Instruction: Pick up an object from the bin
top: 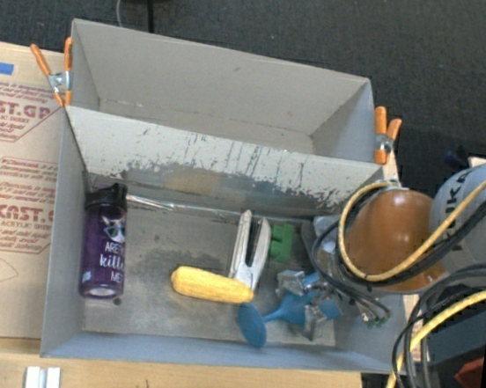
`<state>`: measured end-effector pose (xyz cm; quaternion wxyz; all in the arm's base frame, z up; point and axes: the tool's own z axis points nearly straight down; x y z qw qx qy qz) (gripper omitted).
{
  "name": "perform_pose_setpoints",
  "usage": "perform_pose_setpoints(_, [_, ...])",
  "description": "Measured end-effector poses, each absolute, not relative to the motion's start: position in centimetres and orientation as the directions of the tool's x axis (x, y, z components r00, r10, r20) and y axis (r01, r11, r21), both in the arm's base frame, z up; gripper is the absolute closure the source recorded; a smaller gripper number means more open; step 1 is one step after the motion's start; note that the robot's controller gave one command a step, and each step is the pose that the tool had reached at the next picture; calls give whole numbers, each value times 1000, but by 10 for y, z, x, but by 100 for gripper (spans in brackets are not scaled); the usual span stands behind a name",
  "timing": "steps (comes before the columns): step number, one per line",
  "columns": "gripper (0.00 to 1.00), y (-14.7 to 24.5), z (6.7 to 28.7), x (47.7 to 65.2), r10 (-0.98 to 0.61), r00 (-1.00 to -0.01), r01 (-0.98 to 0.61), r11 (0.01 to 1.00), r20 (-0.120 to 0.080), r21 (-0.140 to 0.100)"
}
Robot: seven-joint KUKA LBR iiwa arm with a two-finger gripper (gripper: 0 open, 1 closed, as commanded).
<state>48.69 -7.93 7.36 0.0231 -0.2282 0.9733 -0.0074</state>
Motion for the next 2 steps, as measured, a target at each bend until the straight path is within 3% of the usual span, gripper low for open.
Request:
perform_pose_setpoints(1, [100, -80, 74, 486, -450, -892, -449, 893, -46, -27])
perform_pose_setpoints(2, [100, -76, 131, 485, -464, -885, -463, 886, -29, -19])
